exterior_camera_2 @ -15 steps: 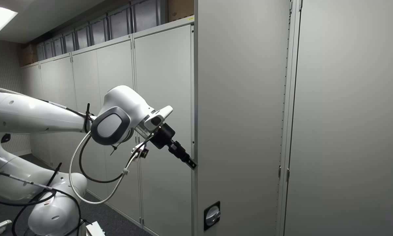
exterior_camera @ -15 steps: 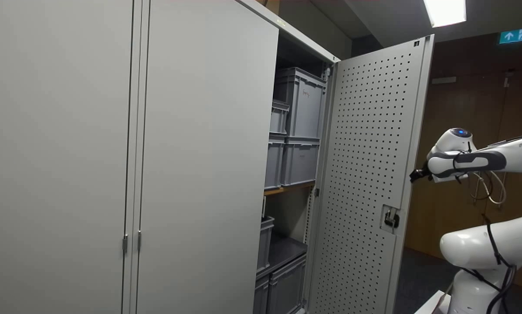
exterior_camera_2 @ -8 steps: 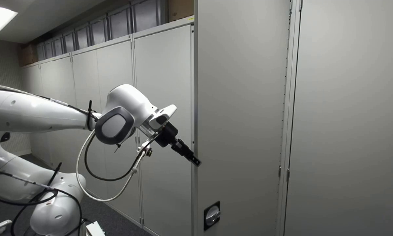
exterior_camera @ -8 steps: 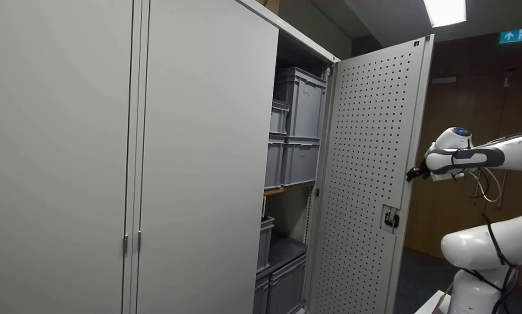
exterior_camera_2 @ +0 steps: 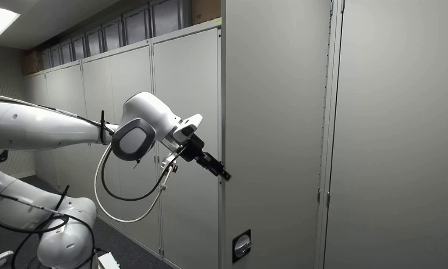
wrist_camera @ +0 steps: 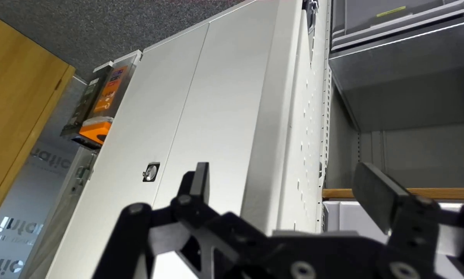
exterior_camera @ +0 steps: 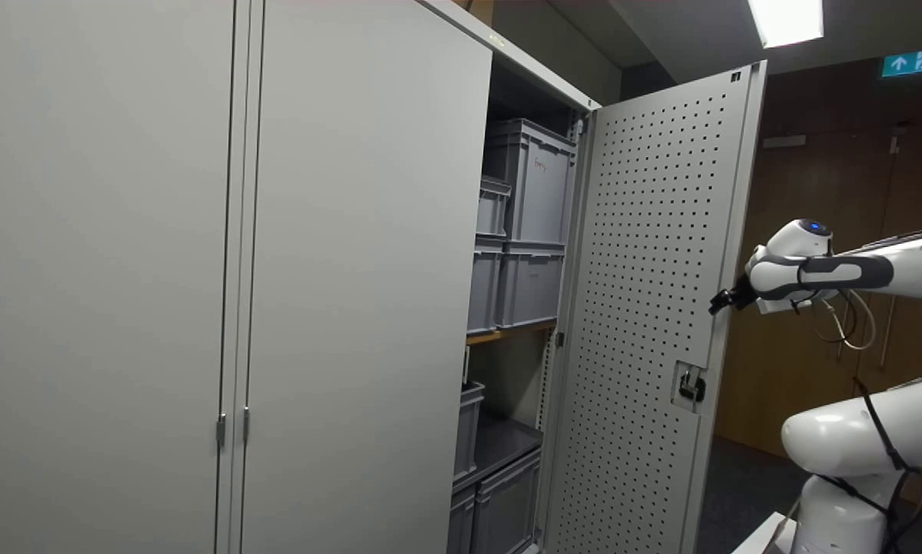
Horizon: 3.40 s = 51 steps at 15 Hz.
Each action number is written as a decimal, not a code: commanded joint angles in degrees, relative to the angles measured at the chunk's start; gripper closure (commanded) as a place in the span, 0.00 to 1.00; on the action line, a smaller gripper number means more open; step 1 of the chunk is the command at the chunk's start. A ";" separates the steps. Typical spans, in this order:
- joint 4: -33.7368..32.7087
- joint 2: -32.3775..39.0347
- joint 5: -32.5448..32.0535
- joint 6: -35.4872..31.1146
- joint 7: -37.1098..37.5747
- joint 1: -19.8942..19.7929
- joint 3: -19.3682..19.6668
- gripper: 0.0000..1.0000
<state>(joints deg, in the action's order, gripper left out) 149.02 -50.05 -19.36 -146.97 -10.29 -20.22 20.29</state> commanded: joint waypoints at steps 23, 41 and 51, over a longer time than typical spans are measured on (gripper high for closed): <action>-1.05 -0.49 2.78 -1.33 -5.64 6.94 -1.18 0.00; 1.25 -5.35 6.20 -0.96 -3.06 9.87 -7.46 0.00; 1.41 -5.95 8.29 -0.84 -1.35 12.59 -9.31 0.00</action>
<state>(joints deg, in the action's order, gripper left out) 151.27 -56.81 -12.75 -146.83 -12.18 -9.20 11.66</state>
